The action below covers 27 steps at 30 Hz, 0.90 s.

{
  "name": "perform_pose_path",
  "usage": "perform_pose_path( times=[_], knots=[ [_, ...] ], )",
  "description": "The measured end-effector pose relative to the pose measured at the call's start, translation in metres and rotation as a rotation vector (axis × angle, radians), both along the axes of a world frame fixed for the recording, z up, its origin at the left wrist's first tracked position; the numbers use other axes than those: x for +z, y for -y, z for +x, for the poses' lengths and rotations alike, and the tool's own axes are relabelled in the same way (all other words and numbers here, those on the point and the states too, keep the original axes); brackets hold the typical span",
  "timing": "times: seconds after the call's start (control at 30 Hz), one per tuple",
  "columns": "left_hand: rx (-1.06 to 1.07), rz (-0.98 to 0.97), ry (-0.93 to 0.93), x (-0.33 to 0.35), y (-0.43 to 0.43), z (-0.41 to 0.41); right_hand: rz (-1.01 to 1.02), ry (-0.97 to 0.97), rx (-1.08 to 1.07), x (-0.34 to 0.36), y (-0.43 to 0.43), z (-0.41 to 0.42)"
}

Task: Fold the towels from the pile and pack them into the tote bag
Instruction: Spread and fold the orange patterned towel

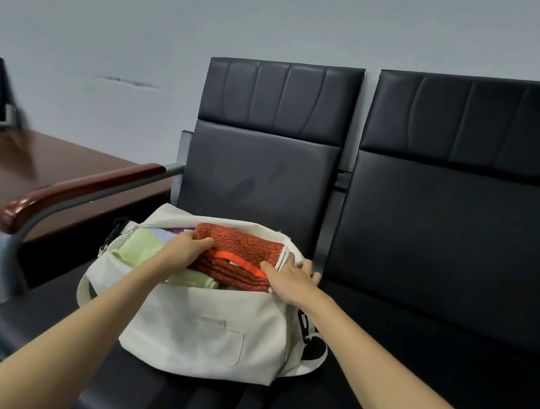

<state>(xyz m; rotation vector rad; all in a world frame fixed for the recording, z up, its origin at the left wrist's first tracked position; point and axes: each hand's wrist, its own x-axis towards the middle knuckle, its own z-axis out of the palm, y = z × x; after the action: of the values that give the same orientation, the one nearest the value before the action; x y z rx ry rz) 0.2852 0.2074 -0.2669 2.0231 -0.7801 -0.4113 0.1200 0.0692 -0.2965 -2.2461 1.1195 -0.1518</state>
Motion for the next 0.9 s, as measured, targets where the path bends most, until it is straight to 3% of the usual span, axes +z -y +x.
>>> perform_pose_path(
  times=[0.23, 0.47, 0.57, 0.73, 0.9],
  knots=[
    [0.031, 0.109, 0.060, -0.002, 0.010, 0.002, 0.167, 0.136, -0.081, 0.013, 0.015, 0.023],
    [0.017, 0.106, 0.157, 0.003, 0.024, -0.006, 0.039, 0.519, 0.009, 0.007, 0.015, -0.009],
    [-0.028, 0.210, 0.196, 0.006, 0.038, -0.011, 0.023, 0.646, 0.037, 0.009, 0.018, -0.017],
    [0.015, 0.419, 0.396, 0.009, 0.064, -0.017, -0.104, 0.363, 0.024, 0.008, 0.039, -0.012],
    [0.216, 0.220, 0.466, -0.009, 0.069, -0.023, -0.414, 0.335, -0.002, 0.012, 0.034, 0.001]
  ],
)
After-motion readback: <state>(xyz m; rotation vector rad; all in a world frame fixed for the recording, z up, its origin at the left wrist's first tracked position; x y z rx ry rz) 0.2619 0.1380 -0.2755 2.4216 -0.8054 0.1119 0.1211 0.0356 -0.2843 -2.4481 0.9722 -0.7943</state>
